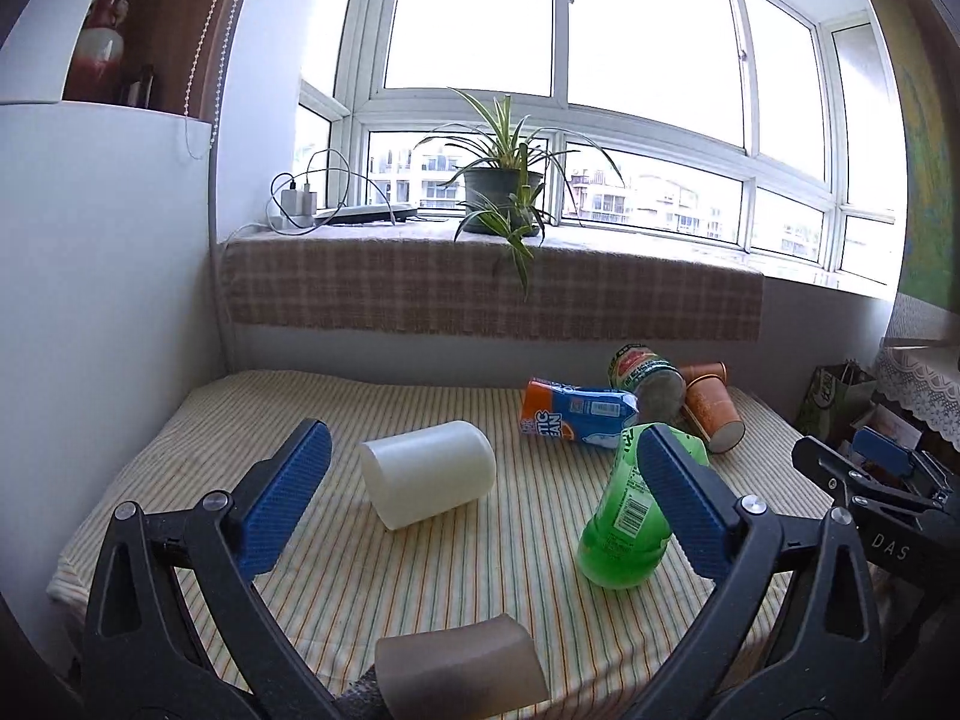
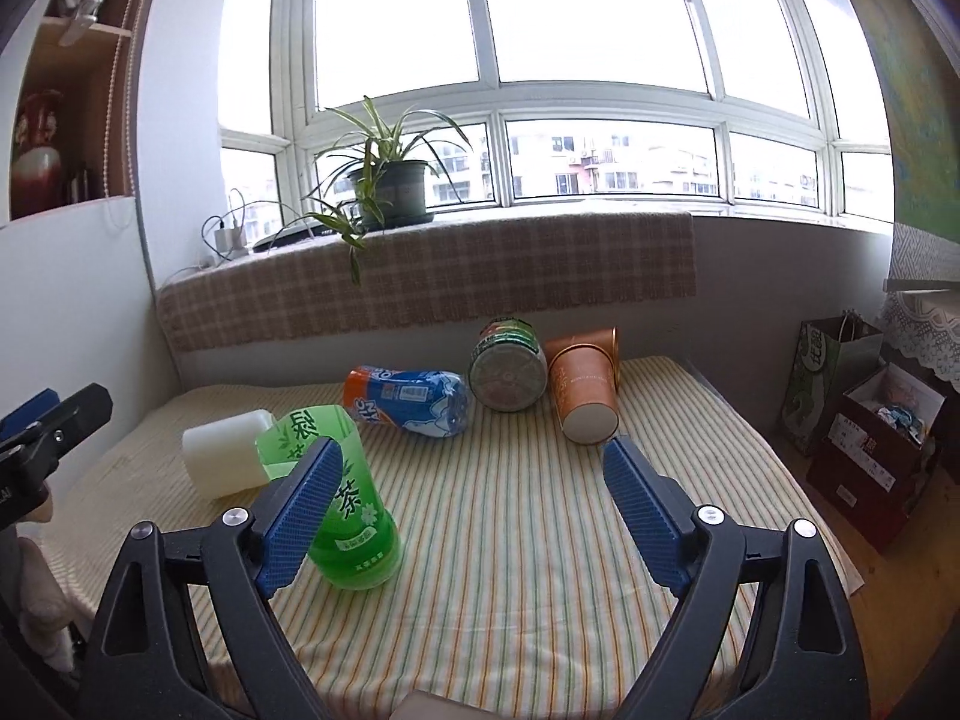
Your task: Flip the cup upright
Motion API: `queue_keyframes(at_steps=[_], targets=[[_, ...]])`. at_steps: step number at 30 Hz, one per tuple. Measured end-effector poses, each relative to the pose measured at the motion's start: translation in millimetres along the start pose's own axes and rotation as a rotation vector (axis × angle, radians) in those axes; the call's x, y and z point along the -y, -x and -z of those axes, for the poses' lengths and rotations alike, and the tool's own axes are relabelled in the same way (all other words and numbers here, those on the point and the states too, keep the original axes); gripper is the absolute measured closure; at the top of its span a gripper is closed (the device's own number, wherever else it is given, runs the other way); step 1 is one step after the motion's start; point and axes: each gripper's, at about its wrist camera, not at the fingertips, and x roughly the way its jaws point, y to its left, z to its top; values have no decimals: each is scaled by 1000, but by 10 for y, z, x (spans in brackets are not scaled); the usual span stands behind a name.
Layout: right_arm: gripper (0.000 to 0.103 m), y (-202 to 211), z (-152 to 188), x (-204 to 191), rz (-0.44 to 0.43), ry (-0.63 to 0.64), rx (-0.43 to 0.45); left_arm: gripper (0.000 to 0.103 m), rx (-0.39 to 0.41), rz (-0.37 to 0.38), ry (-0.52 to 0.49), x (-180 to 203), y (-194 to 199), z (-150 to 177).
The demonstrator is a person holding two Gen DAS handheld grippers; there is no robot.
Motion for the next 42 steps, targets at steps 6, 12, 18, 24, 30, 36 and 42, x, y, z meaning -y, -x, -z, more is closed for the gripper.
queue_keyframes(at_steps=[6, 12, 18, 24, 30, 36, 42], targets=[[8, 26, -23, -16, 10, 0, 28, 0, -9, -2, -6, 13, 19, 9], [8, 40, -34, -40, 13, 15, 35, 0, -24, -4, -3, 18, 22, 18], [8, 23, -19, -26, 9, 1, 27, 0, -27, -11, -5, 16, 25, 19], [8, 19, -11, 5, 7, -11, 17, 0, -28, -11, -4, 15, 31, 20], [8, 32, -13, 24, 15, -16, 21, 0, -27, -10, -6, 28, 41, 25], [7, 13, 0, 24, 14, -17, 10, 0, -30, -14, -2, 30, 50, 30], [7, -17, 3, 30, 15, -22, -1, 0, -31, -13, -1, 25, 50, 29]])
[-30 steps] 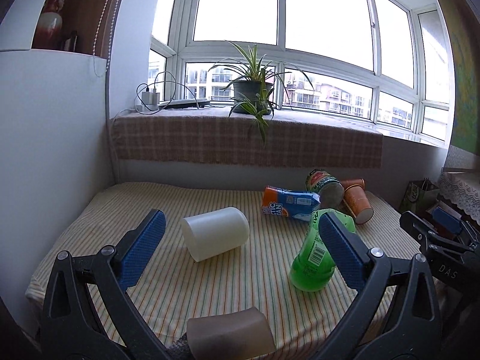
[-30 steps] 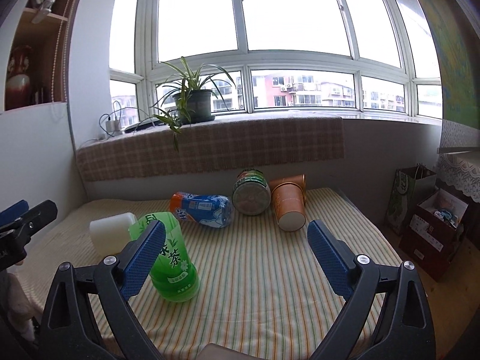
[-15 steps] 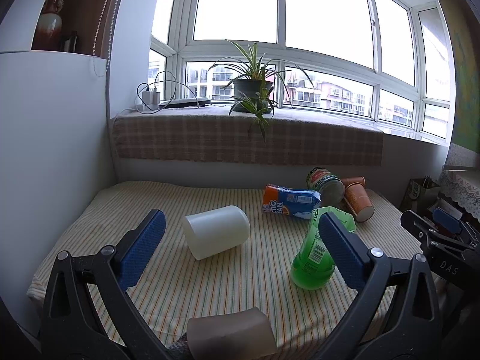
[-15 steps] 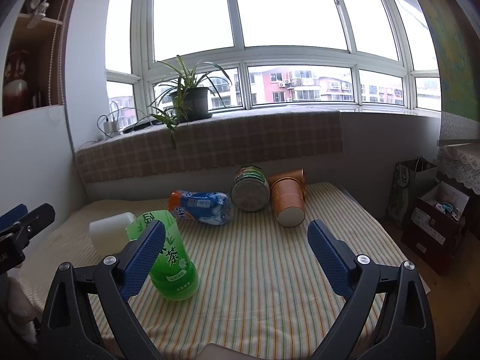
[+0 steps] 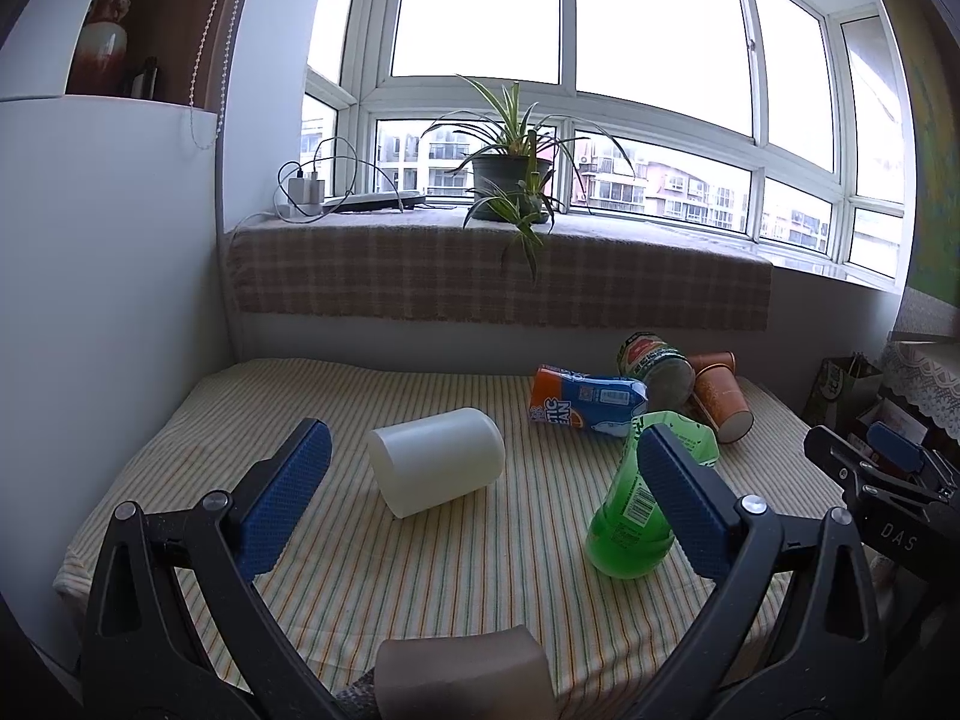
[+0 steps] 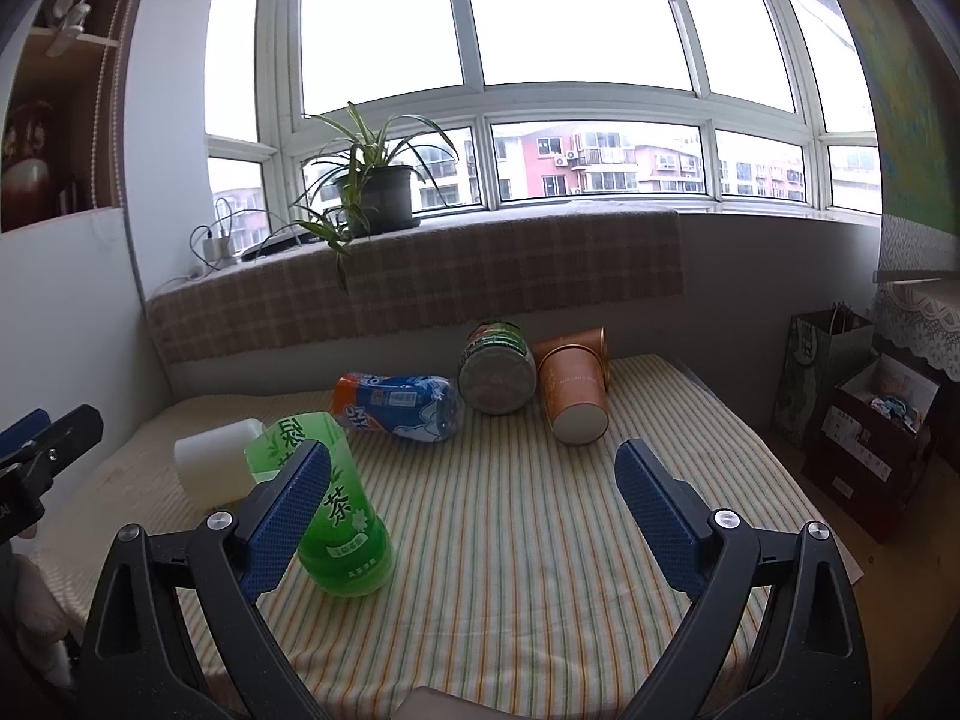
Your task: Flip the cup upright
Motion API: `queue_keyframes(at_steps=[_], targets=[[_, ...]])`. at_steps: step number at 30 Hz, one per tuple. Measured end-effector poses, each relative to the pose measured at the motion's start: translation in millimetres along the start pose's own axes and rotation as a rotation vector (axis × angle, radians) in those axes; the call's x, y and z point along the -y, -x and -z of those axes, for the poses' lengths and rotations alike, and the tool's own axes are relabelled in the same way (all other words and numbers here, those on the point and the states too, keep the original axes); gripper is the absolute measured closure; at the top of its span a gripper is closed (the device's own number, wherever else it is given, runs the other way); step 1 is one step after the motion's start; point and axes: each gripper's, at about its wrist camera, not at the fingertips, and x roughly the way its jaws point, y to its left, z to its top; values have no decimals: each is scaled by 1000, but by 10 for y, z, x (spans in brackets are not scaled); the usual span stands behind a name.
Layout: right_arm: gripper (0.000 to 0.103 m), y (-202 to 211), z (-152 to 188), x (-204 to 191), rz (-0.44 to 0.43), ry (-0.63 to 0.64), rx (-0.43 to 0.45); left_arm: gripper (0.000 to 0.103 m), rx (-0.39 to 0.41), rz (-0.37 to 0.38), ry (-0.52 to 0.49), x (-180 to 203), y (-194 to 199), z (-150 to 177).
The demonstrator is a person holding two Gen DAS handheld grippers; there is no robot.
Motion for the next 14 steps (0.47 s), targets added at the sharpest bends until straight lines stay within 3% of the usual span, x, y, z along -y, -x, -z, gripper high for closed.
queue_keyframes(at_steps=[14], targets=[[7, -61, 27, -22, 0, 10, -20, 0, -17, 4, 10, -76, -28, 24]])
